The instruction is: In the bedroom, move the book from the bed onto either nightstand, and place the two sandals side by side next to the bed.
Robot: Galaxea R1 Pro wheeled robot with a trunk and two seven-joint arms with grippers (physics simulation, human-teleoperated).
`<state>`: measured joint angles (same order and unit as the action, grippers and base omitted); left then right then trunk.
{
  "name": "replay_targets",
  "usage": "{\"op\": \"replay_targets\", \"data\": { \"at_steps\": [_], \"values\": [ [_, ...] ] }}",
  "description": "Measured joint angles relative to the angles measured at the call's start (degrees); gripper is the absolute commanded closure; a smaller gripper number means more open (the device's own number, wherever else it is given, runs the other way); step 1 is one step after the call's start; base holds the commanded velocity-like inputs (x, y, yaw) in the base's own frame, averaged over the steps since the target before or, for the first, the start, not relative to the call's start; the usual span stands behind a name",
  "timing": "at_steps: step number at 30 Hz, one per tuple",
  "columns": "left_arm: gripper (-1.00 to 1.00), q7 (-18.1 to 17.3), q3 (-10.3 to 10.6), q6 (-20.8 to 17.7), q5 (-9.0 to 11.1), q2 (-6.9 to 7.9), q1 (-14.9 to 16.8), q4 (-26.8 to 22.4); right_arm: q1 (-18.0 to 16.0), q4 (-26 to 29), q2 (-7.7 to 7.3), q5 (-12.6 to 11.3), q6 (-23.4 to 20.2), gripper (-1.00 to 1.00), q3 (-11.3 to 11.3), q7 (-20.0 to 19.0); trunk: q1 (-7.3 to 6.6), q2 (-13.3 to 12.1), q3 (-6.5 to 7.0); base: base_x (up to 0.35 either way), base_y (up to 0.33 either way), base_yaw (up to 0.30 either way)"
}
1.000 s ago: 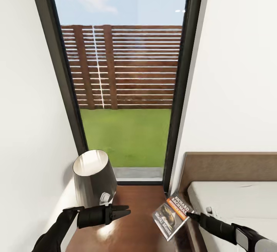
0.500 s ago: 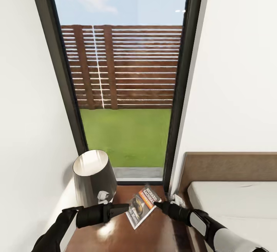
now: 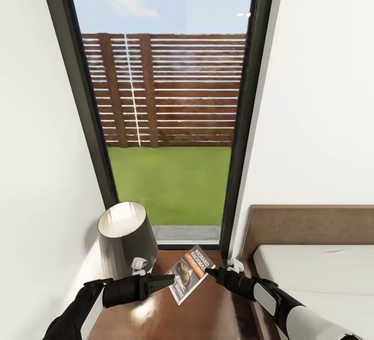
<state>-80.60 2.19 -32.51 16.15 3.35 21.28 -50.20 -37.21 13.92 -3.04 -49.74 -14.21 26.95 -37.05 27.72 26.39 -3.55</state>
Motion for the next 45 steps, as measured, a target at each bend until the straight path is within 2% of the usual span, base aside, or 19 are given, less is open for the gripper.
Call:
{"op": "replay_targets", "data": {
  "at_steps": [17, 19, 23, 26, 45],
  "values": [
    [-1.0, -0.1, -0.2, -0.1, 0.4, 0.2, 0.0, 0.3, 0.0, 0.1, -0.15, -0.2, -0.1, 1.0, -0.4, -0.9, 3.74, 6.8, -3.07, 0.0, 0.0, 0.0],
    [-1.0, -0.1, -0.2, -0.3, 0.4, 0.24, 0.0, 0.3, 0.0, 0.2, -0.18, -0.2, -0.2, 1.0, -0.5, -2.3, 4.18, 7.6, -3.43, 0.0, 0.0, 0.0],
    [-1.0, -0.2, -0.2, -1.0, 0.4, 0.26, 0.0, 0.3, 0.0, 0.3, -0.24, -0.2, -0.3, 1.0, -0.5, -9.0, 5.06, 9.3, -4.15, 0.0, 0.0, 0.0],
    [-1.0, -0.2, -0.2, -1.1, 0.4, 0.22, 0.0, 0.3, 0.0, 0.2, -0.23, -0.1, -0.2, 1.0, -0.5, -10.4, 5.72, 10.5, -4.69, 0.0, 0.0, 0.0],
    [-1.0, -0.2, -0.2, -1.4, 0.4, 0.29, 0.0, 0.3, 0.0, -0.1, -0.11, -0.1, -0.1, 1.0, -0.5, -10.8, 9.9, 18.1, -8.12, 0.0, 0.0, 0.0]
  ]
}}
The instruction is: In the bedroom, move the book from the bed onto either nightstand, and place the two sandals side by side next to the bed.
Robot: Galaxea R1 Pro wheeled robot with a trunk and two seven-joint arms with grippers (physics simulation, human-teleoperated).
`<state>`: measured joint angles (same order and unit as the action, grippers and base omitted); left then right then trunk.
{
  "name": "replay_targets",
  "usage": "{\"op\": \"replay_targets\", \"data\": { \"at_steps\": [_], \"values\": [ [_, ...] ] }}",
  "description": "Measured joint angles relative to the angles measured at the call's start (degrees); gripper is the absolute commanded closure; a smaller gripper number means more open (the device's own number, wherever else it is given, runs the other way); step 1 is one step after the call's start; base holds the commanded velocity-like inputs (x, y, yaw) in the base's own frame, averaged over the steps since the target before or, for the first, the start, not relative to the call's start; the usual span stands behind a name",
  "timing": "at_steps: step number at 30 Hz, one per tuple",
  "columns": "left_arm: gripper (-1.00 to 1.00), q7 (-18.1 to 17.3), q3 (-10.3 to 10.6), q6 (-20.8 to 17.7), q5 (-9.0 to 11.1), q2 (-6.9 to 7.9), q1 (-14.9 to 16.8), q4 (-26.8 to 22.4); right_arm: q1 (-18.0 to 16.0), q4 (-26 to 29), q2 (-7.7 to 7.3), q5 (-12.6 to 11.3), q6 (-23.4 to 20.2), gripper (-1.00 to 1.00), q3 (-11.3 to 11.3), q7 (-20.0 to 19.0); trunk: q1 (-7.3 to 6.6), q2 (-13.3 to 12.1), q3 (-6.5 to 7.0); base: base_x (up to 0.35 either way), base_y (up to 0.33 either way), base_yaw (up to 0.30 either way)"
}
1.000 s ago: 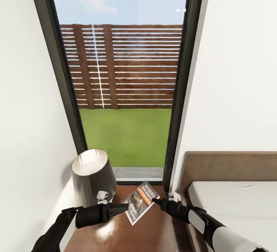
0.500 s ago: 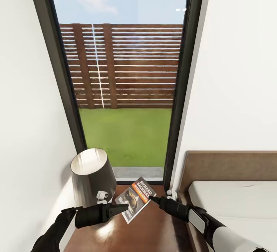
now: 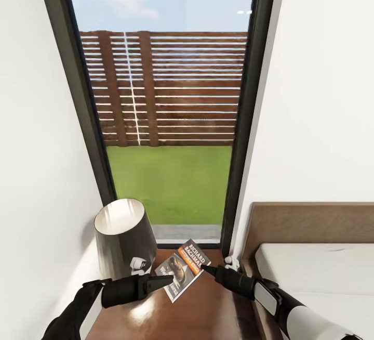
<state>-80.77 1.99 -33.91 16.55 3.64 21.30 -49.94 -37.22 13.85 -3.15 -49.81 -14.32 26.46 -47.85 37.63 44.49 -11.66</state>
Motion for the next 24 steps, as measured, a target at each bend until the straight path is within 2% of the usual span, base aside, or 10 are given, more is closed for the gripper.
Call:
{"op": "replay_targets", "data": {
  "at_steps": [24],
  "values": [
    [-1.0, 0.0, -0.1, 0.0, 0.0, 0.07, -0.1, 0.0, 0.0, -0.1, -0.07, -0.1, 0.0, 1.0, -0.1, -0.1, 5.28, 9.6, -4.32, 0.0, 0.0, 0.0]
  ]
}}
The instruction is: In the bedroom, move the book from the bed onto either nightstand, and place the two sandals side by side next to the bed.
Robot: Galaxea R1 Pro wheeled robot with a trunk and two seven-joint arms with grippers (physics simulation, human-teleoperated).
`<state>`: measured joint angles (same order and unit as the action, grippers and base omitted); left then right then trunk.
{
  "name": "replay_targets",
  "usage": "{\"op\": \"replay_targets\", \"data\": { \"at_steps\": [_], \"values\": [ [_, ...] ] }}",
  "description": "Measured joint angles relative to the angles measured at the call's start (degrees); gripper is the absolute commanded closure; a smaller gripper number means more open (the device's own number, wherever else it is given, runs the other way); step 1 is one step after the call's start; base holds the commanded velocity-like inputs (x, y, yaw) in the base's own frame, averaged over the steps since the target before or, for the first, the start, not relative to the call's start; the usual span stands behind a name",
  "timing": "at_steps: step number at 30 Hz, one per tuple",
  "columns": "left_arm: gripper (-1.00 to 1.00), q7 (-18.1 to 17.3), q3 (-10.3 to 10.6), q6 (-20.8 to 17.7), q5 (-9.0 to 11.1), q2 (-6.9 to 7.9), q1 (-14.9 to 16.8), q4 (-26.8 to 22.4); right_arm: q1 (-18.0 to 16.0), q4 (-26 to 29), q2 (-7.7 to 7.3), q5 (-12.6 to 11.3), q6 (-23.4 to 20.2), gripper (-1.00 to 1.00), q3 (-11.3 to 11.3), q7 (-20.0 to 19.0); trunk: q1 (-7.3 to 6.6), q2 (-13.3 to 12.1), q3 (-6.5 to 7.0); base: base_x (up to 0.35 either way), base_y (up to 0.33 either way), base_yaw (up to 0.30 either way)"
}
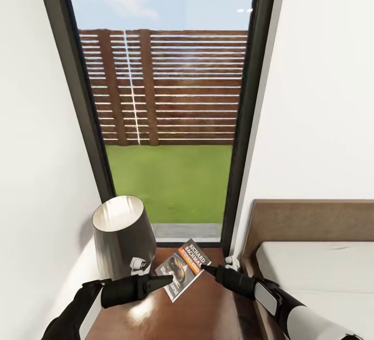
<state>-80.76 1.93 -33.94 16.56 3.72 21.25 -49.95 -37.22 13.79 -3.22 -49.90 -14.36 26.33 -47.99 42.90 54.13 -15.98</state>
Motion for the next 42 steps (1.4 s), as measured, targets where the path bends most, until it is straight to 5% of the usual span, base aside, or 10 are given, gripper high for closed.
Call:
{"op": "replay_targets", "data": {
  "at_steps": [6, 7, 10, 18, 30, 42],
  "values": [
    [-1.0, 0.1, -1.9, -0.1, 1.0, 1.02, 0.0, -0.5, 0.0, -0.1, 0.0, 0.0, 0.0, 1.0, 0.0, 0.1, 1.32, 2.4, -1.08, 0.0, 0.0, 0.0],
    [-1.0, 0.0, -5.0, -0.3, 2.1, 2.16, 0.0, -2.2, 0.0, -0.1, 0.0, 0.0, 0.0, 1.0, 0.0, 0.1, 1.54, 2.8, -1.25, 0.0, 0.0, 0.0],
    [-1.0, 0.0, -7.7, -4.1, 3.0, 3.26, 0.0, -6.4, 0.0, -0.1, 0.0, 0.0, 0.0, 1.0, 0.0, 0.1, 2.2, 4.0, -1.8, 0.0, 0.0, 0.0],
    [-1.0, 0.5, -8.0, -7.2, 2.8, 3.16, 0.0, -7.9, 0.0, -0.1, 0.0, 0.0, 0.0, 1.0, 0.0, 0.1, 3.96, 7.2, -3.24, 0.0, 0.0, 0.0],
    [-1.0, 0.8, -7.6, -7.3, 2.7, 1.45, 0.0, -7.9, 0.0, -0.2, 0.0, 0.0, 0.0, 1.0, 0.0, 0.1, 6.59, 12.0, -5.39, 0.0, 0.0, 0.0],
    [-1.0, 0.7, -7.7, -7.3, 2.8, 1.29, 0.0, -7.8, 0.0, -0.2, -0.31, -0.5, 0.0, 1.0, -0.2, -0.2, 9.23, 16.9, -7.55, 0.0, 0.0, 0.0]
  ]
}}
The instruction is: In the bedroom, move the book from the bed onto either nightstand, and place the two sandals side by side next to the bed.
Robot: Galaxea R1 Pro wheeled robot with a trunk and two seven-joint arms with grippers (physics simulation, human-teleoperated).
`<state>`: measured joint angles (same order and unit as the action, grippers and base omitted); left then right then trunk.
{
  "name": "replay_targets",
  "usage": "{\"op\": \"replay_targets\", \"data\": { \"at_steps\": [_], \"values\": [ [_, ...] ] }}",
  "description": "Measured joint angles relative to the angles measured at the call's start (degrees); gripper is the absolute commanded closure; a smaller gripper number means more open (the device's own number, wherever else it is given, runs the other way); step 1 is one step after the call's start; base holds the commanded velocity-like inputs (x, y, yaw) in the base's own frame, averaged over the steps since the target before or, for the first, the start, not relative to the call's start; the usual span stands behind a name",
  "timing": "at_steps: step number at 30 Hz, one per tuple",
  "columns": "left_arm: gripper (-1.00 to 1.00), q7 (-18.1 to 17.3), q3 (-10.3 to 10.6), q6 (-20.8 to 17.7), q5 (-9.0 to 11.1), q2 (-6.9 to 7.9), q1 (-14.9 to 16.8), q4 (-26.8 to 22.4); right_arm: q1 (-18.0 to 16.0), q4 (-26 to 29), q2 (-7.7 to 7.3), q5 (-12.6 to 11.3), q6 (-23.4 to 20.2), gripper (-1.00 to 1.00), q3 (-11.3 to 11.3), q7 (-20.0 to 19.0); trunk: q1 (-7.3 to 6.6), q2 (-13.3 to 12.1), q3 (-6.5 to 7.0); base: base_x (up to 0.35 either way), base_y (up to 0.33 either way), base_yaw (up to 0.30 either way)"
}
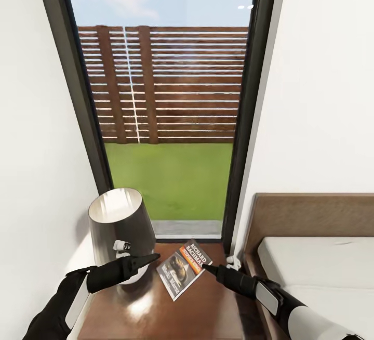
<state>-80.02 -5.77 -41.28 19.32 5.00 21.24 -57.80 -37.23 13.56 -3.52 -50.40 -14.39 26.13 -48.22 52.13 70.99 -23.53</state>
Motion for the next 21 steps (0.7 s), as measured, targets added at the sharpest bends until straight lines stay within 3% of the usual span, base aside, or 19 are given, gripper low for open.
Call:
{"op": "replay_targets", "data": {
  "at_steps": [5, 7, 21],
  "values": [
    [-1.0, -0.1, 0.0, 0.0, 0.0, 0.0, 0.0, 0.1, 0.0, 0.3, -0.13, -5.1, -0.1, 1.0, 0.0, -0.4, 1.1, 2.0, -0.9, 0.0, 0.0, 0.0],
    [-1.0, -0.1, 0.0, 0.0, 0.0, 0.0, 0.0, 0.1, 0.0, 0.4, -0.17, -6.0, -0.1, 1.0, 0.1, -0.7, 1.54, 2.8, -1.26, 0.0, 0.0, 0.0],
    [-1.0, -0.1, 0.0, 0.0, 0.0, 0.0, 0.0, 0.1, 0.0, 0.4, -0.14, -6.6, 0.0, 1.0, 0.1, -0.8, 4.61, 8.4, -3.77, 0.0, 0.0, 0.0]
  ]
}}
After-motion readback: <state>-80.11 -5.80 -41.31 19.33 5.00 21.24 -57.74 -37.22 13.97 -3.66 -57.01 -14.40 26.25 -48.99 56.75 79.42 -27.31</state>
